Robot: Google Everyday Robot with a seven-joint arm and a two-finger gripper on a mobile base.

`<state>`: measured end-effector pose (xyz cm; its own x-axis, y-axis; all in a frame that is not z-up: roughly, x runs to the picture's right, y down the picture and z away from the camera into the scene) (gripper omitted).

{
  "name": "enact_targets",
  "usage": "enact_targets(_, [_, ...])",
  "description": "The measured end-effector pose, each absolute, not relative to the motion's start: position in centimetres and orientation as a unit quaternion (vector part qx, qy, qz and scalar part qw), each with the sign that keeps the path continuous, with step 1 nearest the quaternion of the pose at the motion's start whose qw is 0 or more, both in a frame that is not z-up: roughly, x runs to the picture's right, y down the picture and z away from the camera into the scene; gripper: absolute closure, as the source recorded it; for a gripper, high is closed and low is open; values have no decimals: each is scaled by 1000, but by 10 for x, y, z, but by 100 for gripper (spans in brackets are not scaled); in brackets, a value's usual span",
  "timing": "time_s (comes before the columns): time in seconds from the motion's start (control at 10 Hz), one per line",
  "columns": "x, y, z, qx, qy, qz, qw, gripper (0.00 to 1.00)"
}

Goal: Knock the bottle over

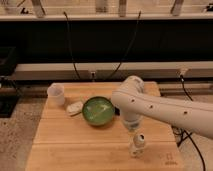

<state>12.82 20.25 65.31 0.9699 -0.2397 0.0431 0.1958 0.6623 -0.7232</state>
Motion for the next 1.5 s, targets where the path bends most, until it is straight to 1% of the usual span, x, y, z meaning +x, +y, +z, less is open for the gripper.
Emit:
enact_targets(0.7, [153,187,664,-379,26,-77,922,98])
enact_targets(1.1, [175,199,656,-381,25,-70,922,98])
enact_targets(1.5, [177,212,642,-386,11,-68,920,98])
